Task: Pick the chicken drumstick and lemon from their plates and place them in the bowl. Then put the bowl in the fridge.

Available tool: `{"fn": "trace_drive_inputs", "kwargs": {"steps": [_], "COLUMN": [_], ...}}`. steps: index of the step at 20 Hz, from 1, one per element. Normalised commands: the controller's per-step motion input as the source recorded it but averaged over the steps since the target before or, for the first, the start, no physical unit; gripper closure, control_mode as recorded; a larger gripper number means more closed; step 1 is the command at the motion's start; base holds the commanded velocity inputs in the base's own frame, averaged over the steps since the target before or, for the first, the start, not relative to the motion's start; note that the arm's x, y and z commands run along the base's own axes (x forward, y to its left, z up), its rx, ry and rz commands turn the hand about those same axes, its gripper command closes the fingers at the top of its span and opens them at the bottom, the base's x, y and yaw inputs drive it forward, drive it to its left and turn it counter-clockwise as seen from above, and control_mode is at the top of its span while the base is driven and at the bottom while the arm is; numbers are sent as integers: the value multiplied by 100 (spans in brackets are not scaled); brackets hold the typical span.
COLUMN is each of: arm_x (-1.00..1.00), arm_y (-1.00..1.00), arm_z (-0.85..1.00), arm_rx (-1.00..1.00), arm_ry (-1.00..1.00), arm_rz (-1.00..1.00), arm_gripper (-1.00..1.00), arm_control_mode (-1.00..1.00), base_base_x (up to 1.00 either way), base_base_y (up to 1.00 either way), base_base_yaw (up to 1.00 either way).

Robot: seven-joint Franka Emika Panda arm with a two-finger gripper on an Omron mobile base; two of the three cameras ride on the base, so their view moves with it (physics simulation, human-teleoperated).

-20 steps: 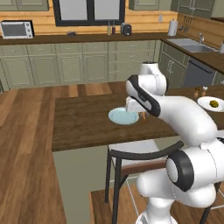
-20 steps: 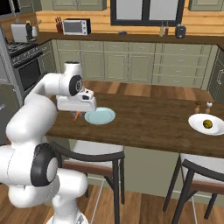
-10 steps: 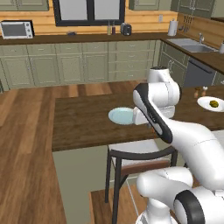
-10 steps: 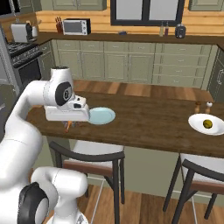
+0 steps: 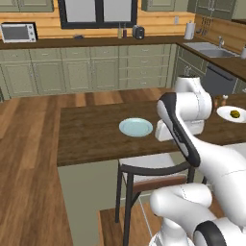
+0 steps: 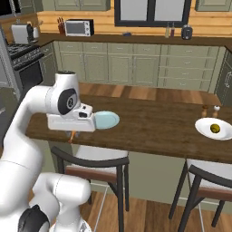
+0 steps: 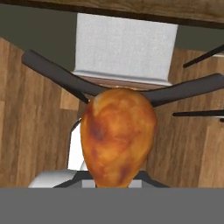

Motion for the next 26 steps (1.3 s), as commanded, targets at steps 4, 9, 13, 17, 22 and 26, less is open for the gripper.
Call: {"fn": "trace_drive_inputs", "kwargs": {"steps": [4,9,13,17,22,26], "arm_x": [-8,0,0,0,0,0], "arm_y": [-5,0,0,0,0,0], "arm_z": [-4,-1,0,0,0,0], "arm_rx": [3,0,0,0,0,0], "arm_ry": [0,0,0,0,0,0], "arm_rz": [-1,-1,0,0,0,0], "arm_gripper": [100,100,100,100,100,100], "arm_control_mode": [-100,-100,100,100,100,100], "base_base_x": [0,0,0,0,7,11], "base_base_y": [0,0,-20,-91,-100,-100], "base_base_yaw": [0,0,0,0,0,13]}}
